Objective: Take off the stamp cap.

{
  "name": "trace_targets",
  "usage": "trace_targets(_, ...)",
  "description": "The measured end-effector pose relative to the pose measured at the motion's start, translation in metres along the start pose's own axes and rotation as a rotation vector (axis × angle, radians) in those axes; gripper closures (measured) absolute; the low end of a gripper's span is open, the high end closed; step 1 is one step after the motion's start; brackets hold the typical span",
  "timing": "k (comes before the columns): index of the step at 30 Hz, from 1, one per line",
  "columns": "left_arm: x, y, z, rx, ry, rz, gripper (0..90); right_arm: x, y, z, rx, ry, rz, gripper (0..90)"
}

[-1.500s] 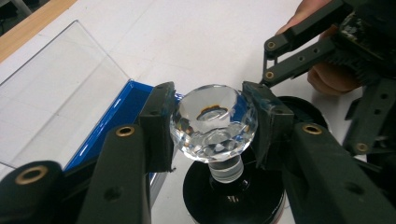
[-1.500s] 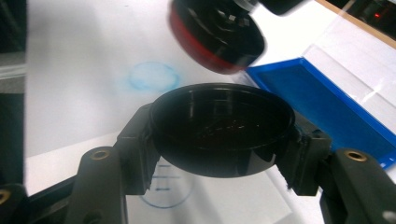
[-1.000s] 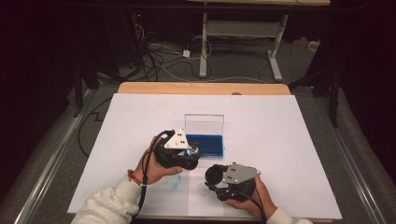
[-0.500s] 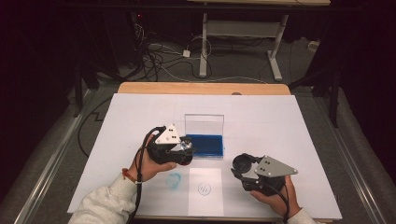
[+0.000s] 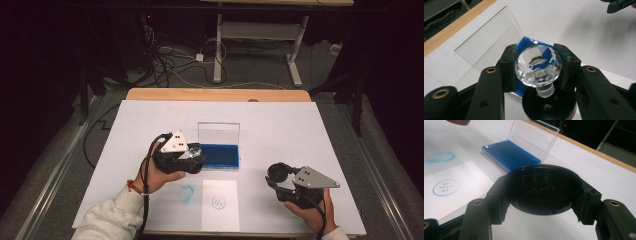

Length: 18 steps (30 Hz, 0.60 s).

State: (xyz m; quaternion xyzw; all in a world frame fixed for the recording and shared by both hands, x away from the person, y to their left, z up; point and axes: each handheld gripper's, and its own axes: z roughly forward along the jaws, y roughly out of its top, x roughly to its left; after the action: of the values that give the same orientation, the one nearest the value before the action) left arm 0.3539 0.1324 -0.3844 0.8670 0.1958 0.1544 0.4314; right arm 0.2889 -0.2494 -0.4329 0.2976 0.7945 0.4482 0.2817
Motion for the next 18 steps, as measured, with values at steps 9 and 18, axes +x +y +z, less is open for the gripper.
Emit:
trace_targets(9,0.0054,0.0004,-0.0015,-0.020,0.013,-0.015,55.2,-0.0041,-0.0030,-0.0010,0.003,0.001,0.005,38.9)
trace_targets(18,0.0082,0.0023,-0.0032,-0.039,0.018,-0.010,55.2,-0.0063,-0.0021,-0.0011,0.000,-0.010,0.010,38.9)
